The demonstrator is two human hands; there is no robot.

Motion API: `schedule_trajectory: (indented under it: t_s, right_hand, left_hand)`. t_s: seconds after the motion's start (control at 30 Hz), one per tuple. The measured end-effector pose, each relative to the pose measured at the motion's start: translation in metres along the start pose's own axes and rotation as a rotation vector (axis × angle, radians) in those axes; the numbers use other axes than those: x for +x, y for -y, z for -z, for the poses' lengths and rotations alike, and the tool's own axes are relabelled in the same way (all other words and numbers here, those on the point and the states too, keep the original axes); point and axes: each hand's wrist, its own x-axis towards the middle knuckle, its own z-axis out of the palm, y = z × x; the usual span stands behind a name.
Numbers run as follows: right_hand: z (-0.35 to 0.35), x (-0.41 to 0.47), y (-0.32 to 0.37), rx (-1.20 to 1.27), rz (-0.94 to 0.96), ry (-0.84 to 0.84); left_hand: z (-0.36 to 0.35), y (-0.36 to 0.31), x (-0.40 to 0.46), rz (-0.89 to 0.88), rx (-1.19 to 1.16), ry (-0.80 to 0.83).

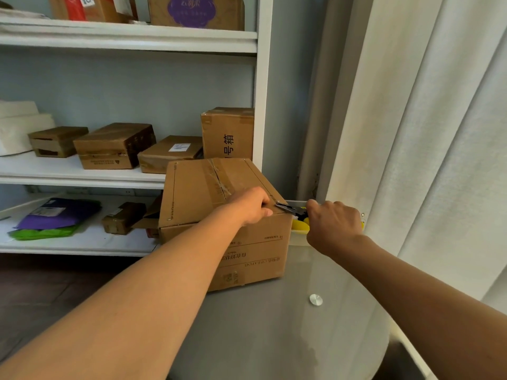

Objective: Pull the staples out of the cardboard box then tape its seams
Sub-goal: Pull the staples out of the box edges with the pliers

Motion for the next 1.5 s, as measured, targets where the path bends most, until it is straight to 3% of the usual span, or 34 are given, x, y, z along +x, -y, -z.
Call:
schedule_trajectory:
  t_s: [0.23, 0.5, 0.73, 1.03, 1.23, 1.4, 1.5]
  right_hand:
    - [-0.002, 0.002, 0.002, 0.227, -0.084, 0.170]
    - [-0.001, 0.001, -0.003, -0.022, -0.022, 0.015]
    - [0.001, 0.008, 0.001, 0.243, -0.097, 0.194]
    - [0.002, 0.000, -0.003, 0.030, -0.009, 0.086]
    - [-0.009, -0.001, 0.002, 0.267, -0.099, 0.163]
    - [0.001, -0.001, -0.003, -0.011, 0.004, -0.032]
    - [-0.003, -0.002, -0.001, 0.139, -0.061, 0.063]
  left_hand:
    - [0.000, 0.000, 0.000, 0.003, -0.002, -0.006]
    - [0.003, -0.003, 0.000, -0.015, 0.019, 0.004]
    - [0.000, 0.000, 0.000, -0.014, 0.021, 0.001]
    - [-0.003, 0.000, -0.001, -0.009, -0.014, 0.008]
    - [-0.005, 0.000, -0.002, -0.004, -0.018, 0.002]
    - [-0.003, 0.001, -0.002, -0.006, -0.026, 0.012]
    - [-0.003, 0.000, -0.002, -0.011, -0.011, 0.009]
